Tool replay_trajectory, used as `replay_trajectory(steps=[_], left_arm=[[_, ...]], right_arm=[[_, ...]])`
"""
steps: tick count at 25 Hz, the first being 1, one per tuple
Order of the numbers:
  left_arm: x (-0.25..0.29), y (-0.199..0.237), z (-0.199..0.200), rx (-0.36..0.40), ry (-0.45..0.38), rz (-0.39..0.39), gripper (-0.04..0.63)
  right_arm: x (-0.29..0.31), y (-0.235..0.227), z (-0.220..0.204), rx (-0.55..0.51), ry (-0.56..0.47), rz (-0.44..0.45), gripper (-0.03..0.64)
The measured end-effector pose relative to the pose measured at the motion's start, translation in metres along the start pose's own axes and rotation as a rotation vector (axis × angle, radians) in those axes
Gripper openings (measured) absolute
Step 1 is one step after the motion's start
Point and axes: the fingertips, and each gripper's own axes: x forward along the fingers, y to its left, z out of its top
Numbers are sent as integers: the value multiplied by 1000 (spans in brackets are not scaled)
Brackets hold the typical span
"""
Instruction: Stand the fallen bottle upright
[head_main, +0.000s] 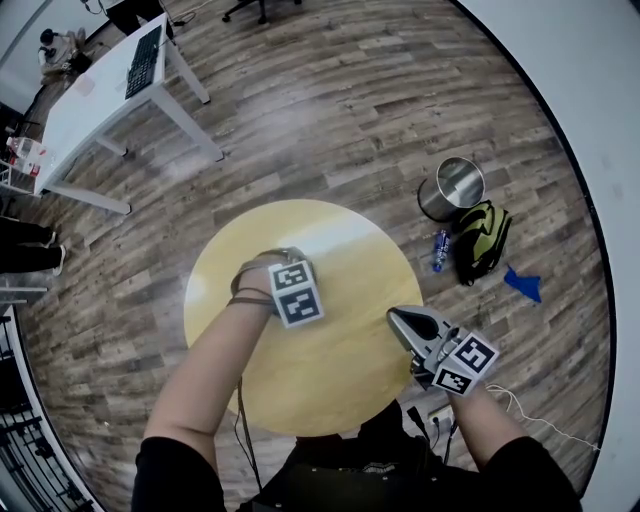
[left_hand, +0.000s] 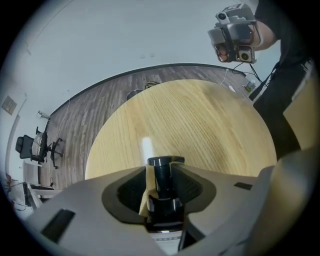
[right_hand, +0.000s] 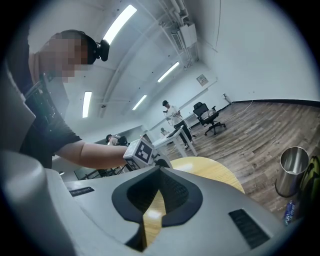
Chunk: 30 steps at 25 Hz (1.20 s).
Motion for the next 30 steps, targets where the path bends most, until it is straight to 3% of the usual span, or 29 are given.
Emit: replay_trajectory(steps=[4,8,25,30], left_arm=[[10,-1,0,66,49,-1,157],[9,-3,1,76,55,-21,140],[-55,34,-12,-174,-202,113,123],[-77,44,-15,-254,-321,170,123]], right_arm=[[-1,-1,-3,5,2,2,5],[-1,1,-7,7,4,4,5],[14,16,-2,-6,3,18,5],[21,21,-4,-5,7,24,5]])
